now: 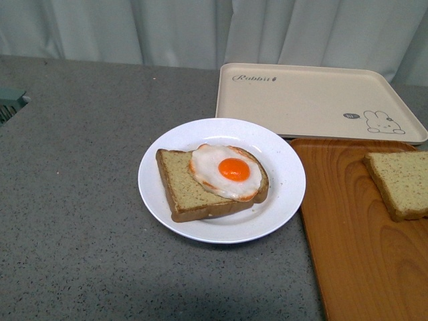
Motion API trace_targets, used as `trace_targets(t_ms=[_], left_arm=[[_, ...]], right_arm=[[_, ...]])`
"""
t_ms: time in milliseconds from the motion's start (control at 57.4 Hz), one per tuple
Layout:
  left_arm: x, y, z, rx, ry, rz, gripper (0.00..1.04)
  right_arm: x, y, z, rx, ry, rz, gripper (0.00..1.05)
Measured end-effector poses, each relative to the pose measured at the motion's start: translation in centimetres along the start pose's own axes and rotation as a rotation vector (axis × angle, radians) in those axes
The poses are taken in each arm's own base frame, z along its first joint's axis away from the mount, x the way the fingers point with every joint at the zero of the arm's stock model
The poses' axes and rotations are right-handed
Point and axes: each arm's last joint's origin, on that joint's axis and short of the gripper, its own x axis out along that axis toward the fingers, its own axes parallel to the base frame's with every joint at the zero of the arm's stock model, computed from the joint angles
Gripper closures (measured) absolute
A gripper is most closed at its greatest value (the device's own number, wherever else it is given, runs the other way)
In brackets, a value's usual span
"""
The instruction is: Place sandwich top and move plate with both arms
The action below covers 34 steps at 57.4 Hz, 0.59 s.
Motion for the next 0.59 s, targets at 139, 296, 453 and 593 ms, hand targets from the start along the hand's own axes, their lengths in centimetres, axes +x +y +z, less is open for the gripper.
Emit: trace_targets(t_ms=[139, 296, 453, 593], left_arm=[[0.0, 0.0, 0.0, 0.0, 0.0, 0.0, 0.06], [0.0, 0.0, 0.0, 0.0, 0.0, 0.0, 0.06], [0.0, 0.0, 0.0, 0.0, 0.0, 0.0, 0.06], [0.0, 0.0, 0.0, 0.0, 0.0, 0.0, 0.06]], right_arm=[[2.1, -0.9, 0.1, 0.051, 0.033, -0.065, 0.09], [3.5, -1.8, 0.5, 0.066, 0.038, -0.125, 0.09], [5.1, -2.5, 0.3, 0.073, 0.06, -0.167, 0.09], [6.2, -2.6, -0.1, 0.065, 0.073, -0.19, 0.09]])
